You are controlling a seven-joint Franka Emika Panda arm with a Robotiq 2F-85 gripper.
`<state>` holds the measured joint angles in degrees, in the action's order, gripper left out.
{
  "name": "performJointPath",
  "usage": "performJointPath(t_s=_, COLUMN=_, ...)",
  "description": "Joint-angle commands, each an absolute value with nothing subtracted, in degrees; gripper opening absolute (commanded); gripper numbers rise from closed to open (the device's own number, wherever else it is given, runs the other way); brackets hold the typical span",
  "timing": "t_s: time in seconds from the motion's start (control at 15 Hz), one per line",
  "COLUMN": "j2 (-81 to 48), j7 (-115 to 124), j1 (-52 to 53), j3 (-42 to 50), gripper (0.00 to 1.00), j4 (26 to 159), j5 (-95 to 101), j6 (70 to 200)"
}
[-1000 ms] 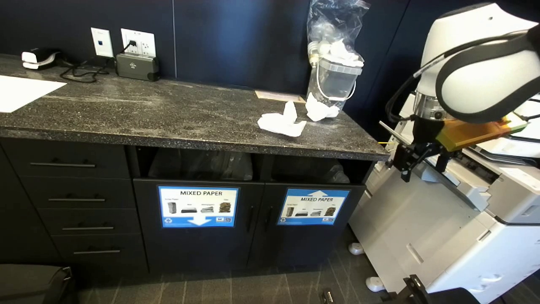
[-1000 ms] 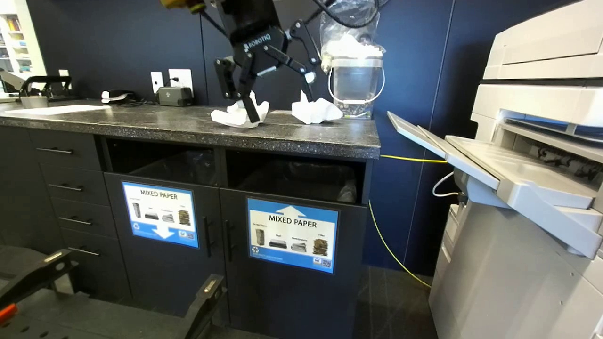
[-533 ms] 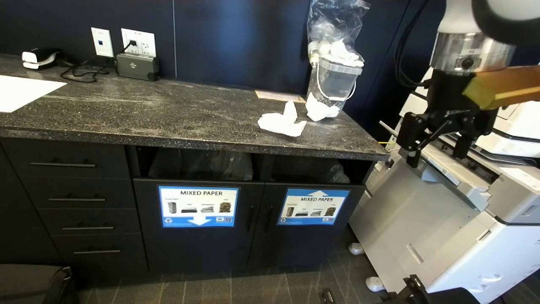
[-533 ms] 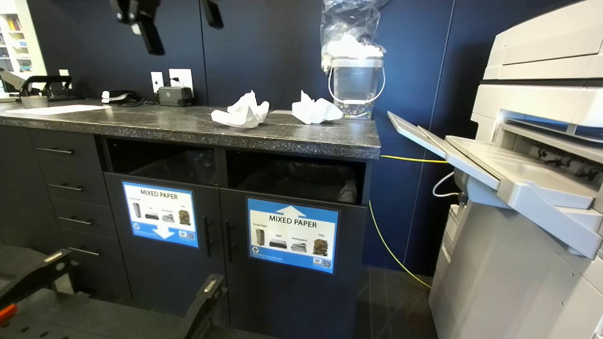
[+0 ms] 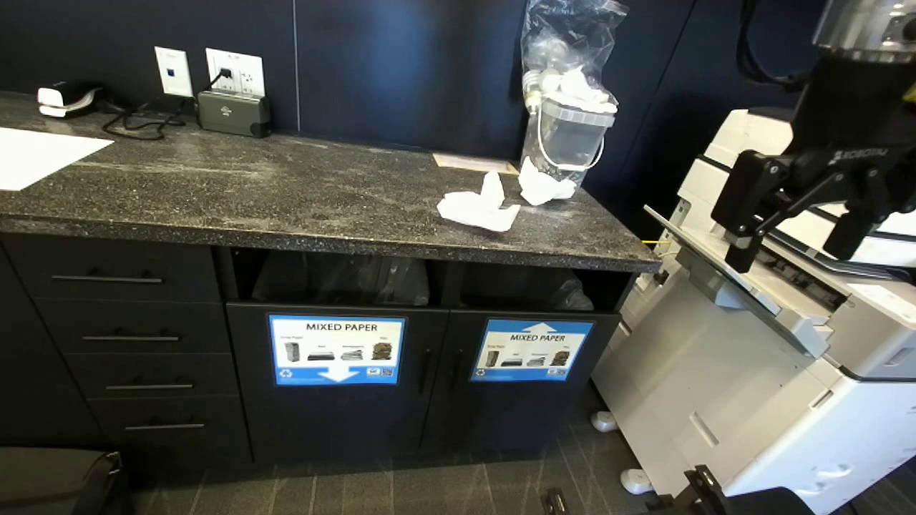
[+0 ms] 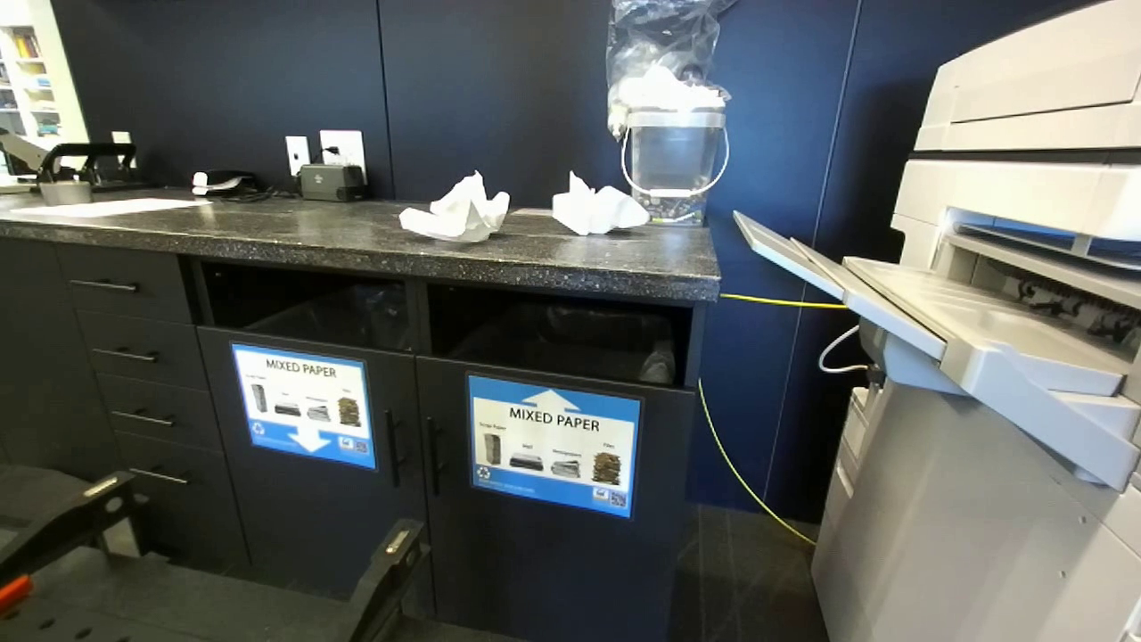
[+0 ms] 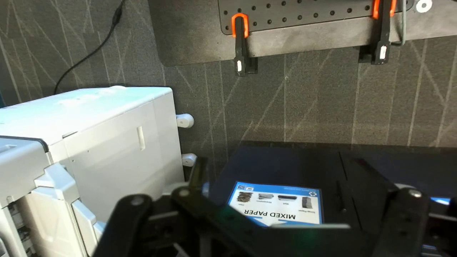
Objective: Pick up the paper from the counter and throw it in the bin
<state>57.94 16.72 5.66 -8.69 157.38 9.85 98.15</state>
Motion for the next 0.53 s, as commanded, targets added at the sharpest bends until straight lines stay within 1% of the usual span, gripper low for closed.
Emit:
performJointPath(t_s=0.0, j2=60.2, j7=15.0, j1=4.4, j3=-7.6, gripper=1.00, j4=157.4, j5=8.4, j6=98.5)
performJointPath(t_s=0.07, j2=59.1, j7=15.8, j1=4.3, j3=-9.1, gripper=1.00, j4=157.4, j5=9.0, j6=98.2)
performJointPath(t_s=0.47, j2=59.0, j7=15.9, j1=4.1, j3=-9.4, gripper=1.00, j4=157.7, j5=9.1, j6=98.2)
